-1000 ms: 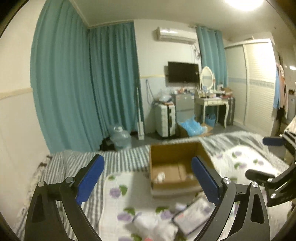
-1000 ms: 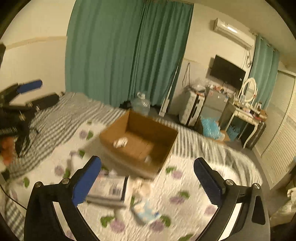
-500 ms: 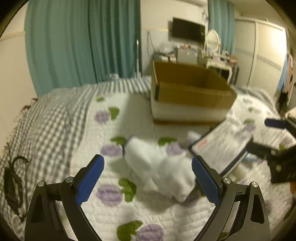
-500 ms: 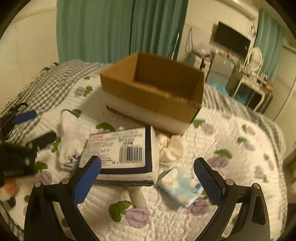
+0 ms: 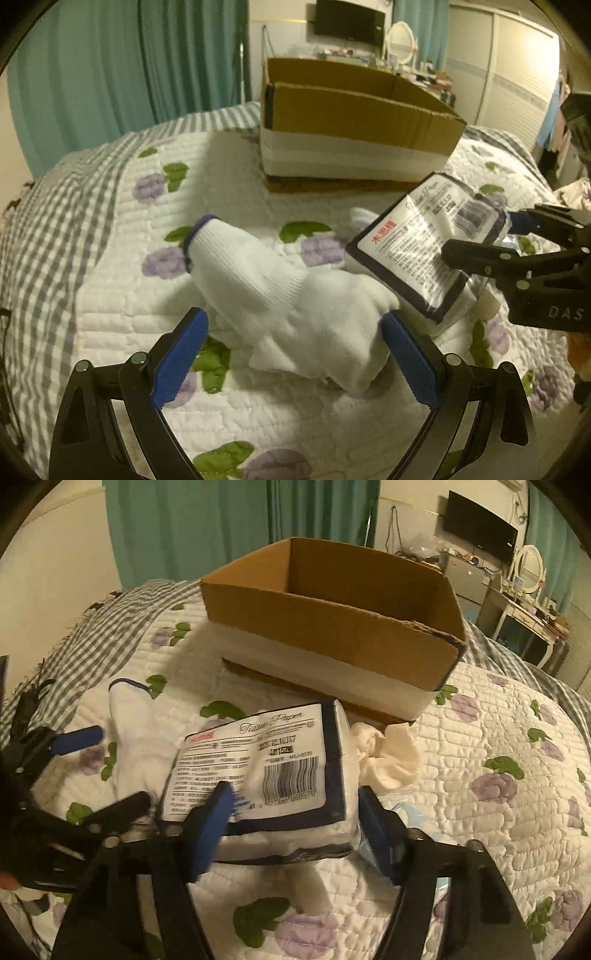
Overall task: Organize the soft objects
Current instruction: 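Grasp the white gloves with the left gripper while the right gripper grasps the barcode package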
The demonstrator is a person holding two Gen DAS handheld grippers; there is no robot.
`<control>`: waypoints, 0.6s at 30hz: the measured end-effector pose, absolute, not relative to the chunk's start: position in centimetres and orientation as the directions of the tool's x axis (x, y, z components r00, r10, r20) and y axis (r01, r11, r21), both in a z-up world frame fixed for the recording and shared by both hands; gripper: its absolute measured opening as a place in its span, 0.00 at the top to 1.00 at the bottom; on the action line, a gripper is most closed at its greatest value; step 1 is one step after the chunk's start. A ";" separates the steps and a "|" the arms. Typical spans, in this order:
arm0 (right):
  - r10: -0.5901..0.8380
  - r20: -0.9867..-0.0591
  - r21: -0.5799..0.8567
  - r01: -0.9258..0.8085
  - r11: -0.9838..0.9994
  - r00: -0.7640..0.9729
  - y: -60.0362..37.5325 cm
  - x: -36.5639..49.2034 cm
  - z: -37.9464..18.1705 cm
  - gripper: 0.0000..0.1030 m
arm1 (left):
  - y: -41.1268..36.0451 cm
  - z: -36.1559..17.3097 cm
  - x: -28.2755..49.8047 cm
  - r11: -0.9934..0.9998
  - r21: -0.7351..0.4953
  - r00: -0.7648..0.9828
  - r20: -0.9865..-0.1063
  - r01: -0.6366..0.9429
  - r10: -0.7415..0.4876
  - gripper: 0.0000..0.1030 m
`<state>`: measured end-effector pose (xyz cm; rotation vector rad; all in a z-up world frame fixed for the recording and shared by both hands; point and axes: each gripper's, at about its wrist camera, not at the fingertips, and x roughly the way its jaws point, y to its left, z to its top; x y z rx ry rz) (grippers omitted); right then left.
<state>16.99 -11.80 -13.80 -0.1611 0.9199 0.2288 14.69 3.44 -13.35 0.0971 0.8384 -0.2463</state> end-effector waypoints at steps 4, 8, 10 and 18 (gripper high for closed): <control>0.123 -0.800 -0.048 -0.266 0.963 0.587 -11.7 16.8 -13.6 0.46 | 2.9 -14.4 15.8 0.964 -0.027 0.612 -0.768 0.263 -0.188 0.07; 0.135 -0.789 -0.030 -0.257 0.966 0.599 -12.3 16.6 -13.0 0.59 | 2.6 -14.8 16.3 0.962 -0.035 0.610 -0.767 0.272 -0.200 0.26; 0.142 -0.783 -0.030 -0.265 0.964 0.605 -12.2 16.4 -12.6 0.63 | 2.8 -14.8 16.3 0.958 -0.057 0.604 -0.765 0.282 -0.224 0.34; 0.126 -0.752 -0.061 -0.259 0.964 0.647 -12.1 14.6 -10.5 0.67 | 3.5 -13.7 15.0 0.964 -0.055 0.636 -0.741 0.261 -0.215 0.58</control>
